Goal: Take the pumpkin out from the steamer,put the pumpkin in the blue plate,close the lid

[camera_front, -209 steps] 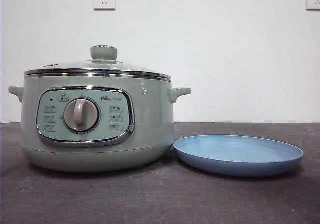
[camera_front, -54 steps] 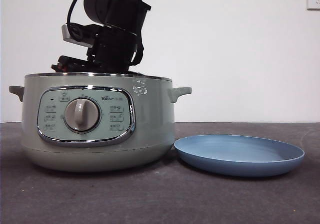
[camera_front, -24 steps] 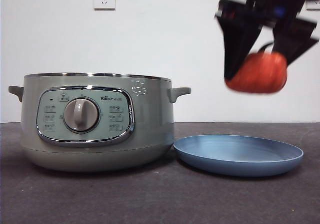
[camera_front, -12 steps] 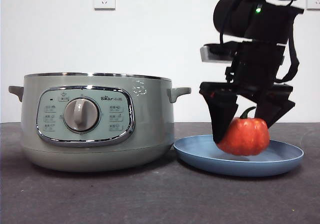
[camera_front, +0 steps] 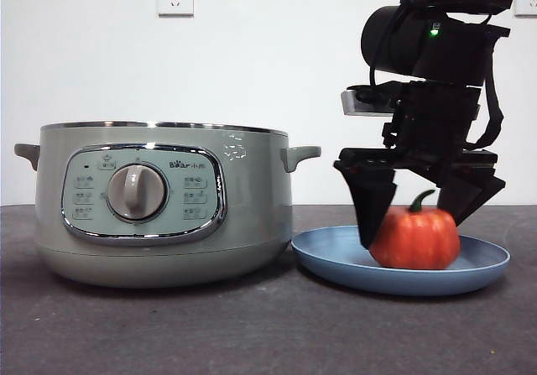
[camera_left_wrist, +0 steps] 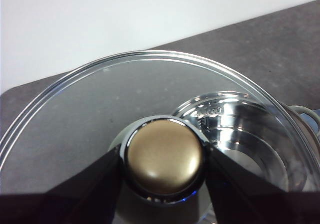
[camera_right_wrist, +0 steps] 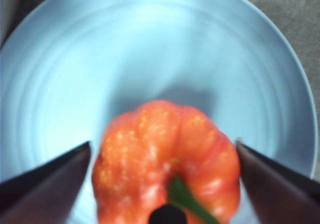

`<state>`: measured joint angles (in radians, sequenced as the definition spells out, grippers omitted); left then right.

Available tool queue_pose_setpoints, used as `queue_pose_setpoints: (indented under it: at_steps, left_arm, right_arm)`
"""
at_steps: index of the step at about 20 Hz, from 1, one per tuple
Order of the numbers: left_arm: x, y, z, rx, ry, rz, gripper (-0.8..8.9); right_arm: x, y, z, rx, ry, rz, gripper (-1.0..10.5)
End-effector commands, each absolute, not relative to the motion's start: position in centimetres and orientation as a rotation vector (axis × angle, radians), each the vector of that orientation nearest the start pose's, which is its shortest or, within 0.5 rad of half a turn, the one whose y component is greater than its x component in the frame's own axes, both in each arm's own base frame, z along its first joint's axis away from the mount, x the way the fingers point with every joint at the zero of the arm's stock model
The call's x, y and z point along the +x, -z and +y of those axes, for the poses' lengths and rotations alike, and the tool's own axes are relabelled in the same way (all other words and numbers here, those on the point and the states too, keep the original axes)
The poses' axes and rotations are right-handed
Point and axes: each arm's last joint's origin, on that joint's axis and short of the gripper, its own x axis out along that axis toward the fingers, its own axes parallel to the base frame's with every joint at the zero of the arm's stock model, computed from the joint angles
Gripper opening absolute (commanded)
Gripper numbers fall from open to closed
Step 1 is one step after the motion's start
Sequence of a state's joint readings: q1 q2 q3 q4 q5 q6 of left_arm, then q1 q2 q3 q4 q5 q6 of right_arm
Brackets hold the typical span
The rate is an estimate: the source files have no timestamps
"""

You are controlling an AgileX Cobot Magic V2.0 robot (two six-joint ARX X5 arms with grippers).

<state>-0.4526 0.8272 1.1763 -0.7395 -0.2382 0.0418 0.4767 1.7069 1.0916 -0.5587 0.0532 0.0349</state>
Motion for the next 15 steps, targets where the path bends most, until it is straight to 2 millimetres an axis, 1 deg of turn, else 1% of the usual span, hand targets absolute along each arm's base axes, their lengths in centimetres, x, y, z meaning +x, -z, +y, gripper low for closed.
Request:
queue_pose_setpoints:
  at_steps: [1, 3, 6, 9, 10, 15]
  left_arm:
    - [13.4, -40.9, -5.8, 0.158, 0.232, 0.305, -0.08]
    - [14.4, -40.7, -6.3, 0.157, 0.251, 0.311, -0.09]
    - [16.2, -40.3, -7.4, 0.149, 0.313, 0.318, -0.09]
    - [18.3, -39.5, -8.6, 0.145, 0.360, 0.334, -0.09]
    - [19.1, -39.1, -9.0, 0.146, 0.375, 0.347, -0.09]
    - [22.9, -36.4, -11.1, 0.154, 0.445, 0.444, -0.09]
  right_arm:
    - [29.1, -17.8, 14.9, -0.272, -0.345, 1.164, 5.6]
    - [29.0, -18.2, 14.8, -0.270, -0.345, 1.159, 5.6]
    - [28.3, -19.9, 14.4, -0.259, -0.346, 1.131, 5.6]
    - [27.0, -22.7, 13.8, -0.241, -0.352, 1.070, 5.6]
    - [26.3, -23.9, 13.4, -0.234, -0.354, 1.039, 5.6]
    - [23.0, -29.3, 11.5, -0.184, -0.362, 0.868, 5.6]
